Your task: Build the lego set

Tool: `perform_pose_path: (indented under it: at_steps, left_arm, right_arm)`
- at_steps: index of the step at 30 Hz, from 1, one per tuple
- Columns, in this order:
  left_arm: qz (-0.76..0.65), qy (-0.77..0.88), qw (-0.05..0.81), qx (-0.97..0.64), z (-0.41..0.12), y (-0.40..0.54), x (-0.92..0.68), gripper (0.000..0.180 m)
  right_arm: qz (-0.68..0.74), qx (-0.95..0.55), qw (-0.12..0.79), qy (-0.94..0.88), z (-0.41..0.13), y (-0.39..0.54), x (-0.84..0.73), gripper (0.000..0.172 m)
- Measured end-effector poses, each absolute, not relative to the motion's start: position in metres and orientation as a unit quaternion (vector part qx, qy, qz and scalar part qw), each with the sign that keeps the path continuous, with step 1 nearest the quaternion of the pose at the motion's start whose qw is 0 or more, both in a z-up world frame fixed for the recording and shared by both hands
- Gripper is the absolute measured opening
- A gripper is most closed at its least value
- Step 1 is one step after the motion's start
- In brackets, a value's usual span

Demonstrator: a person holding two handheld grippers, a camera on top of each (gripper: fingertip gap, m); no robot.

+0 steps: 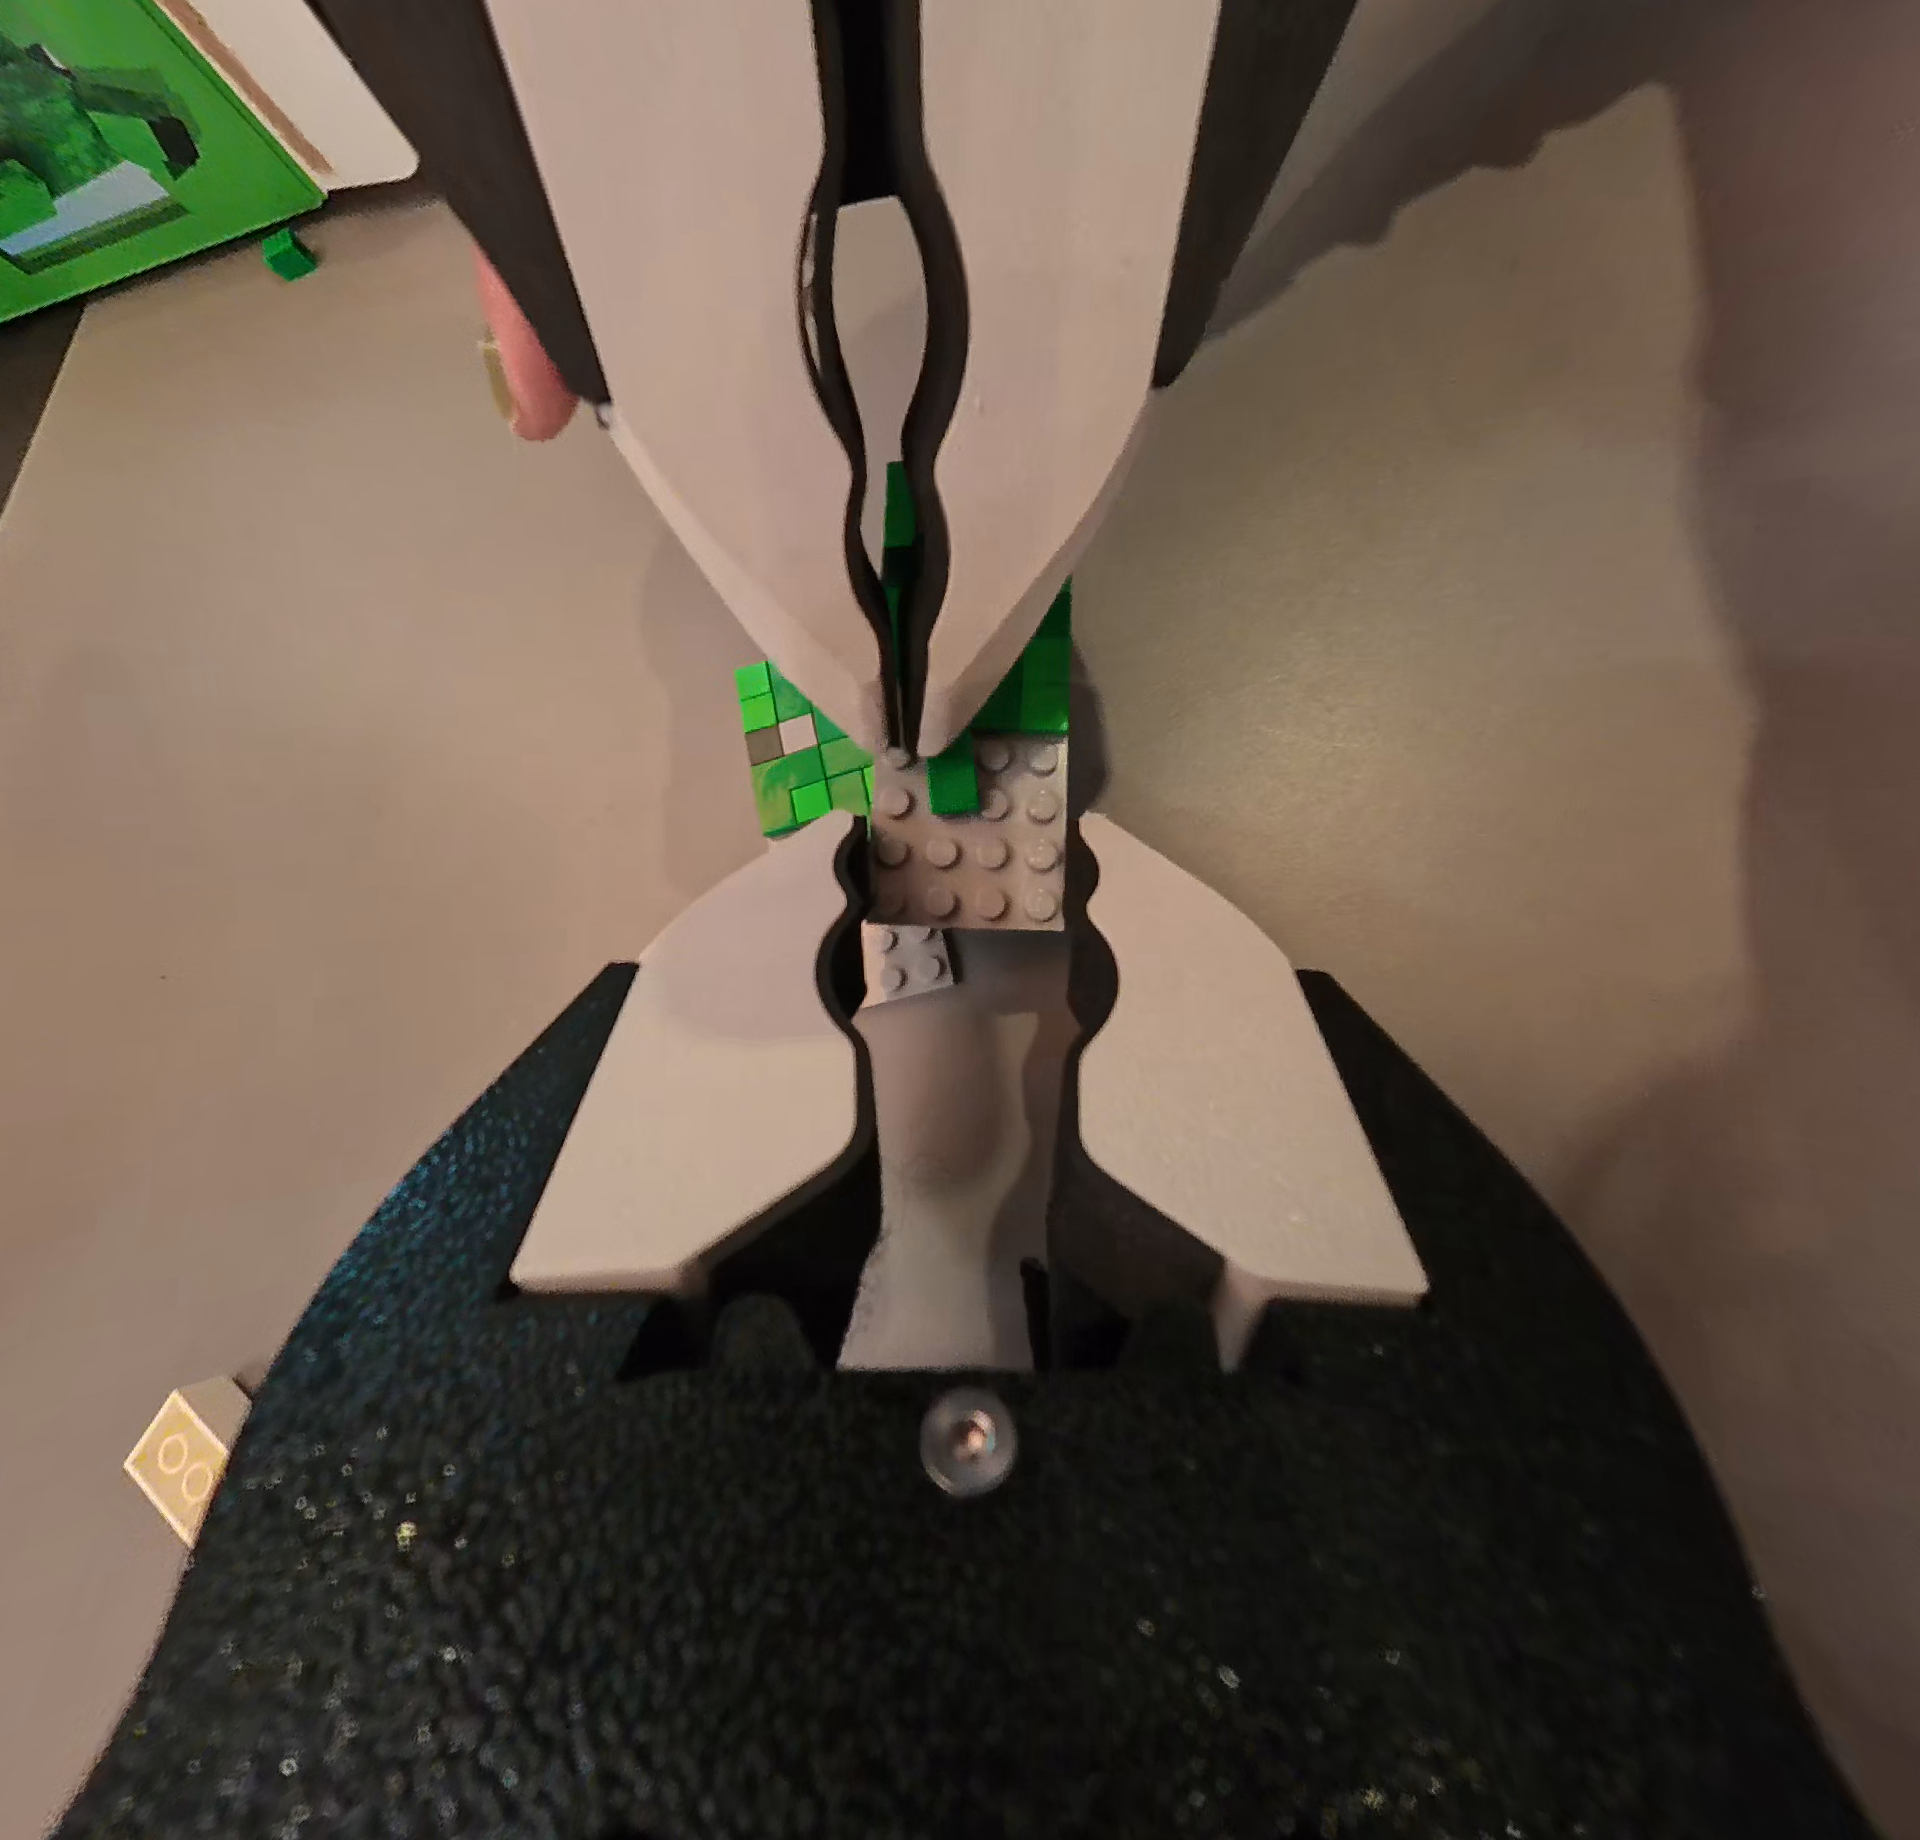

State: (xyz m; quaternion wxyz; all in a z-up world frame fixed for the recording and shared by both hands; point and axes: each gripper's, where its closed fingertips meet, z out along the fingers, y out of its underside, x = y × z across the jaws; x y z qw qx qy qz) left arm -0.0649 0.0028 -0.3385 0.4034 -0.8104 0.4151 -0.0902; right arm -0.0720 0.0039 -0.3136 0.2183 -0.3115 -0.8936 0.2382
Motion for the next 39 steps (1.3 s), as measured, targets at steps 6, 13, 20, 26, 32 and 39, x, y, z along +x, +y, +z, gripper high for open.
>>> perform_pose_path:
  at_steps: [6, 13, 20, 26, 32, 39]
  left_arm:
    - [-0.092, 0.416, 0.401, -0.811, -0.3389, 0.0026, -0.0647, 0.035]
    - [-0.092, 0.419, 0.402, -0.809, -0.3371, 0.0011, -0.063, 0.035]
    - [-0.096, 0.417, 0.403, -0.809, -0.3369, 0.0012, -0.0636, 0.035]
    - [-0.094, 0.418, 0.4, -0.81, -0.3374, 0.0005, -0.0634, 0.035]
    - [-0.096, 0.417, 0.399, -0.811, -0.3376, 0.0007, -0.0638, 0.035]
    - [-0.1, 0.417, 0.401, -0.809, -0.3375, 0.0, -0.0632, 0.035]
  right_arm:
    - [0.246, -0.309, 0.201, -0.897, -0.3149, -0.001, -0.0697, 0.008]
    - [0.233, -0.298, 0.188, -0.906, -0.3182, -0.0054, -0.0697, 0.007]
    - [0.236, -0.301, 0.201, -0.902, -0.314, -0.0043, -0.0705, 0.005]
    - [0.23, -0.303, 0.191, -0.905, -0.3178, -0.0043, -0.0703, 0.009]
    - [0.22, -0.29, 0.198, -0.91, -0.3186, -0.0058, -0.0698, 0.005]
    - [0.235, -0.306, 0.2, -0.901, -0.3144, -0.0006, -0.072, 0.003]
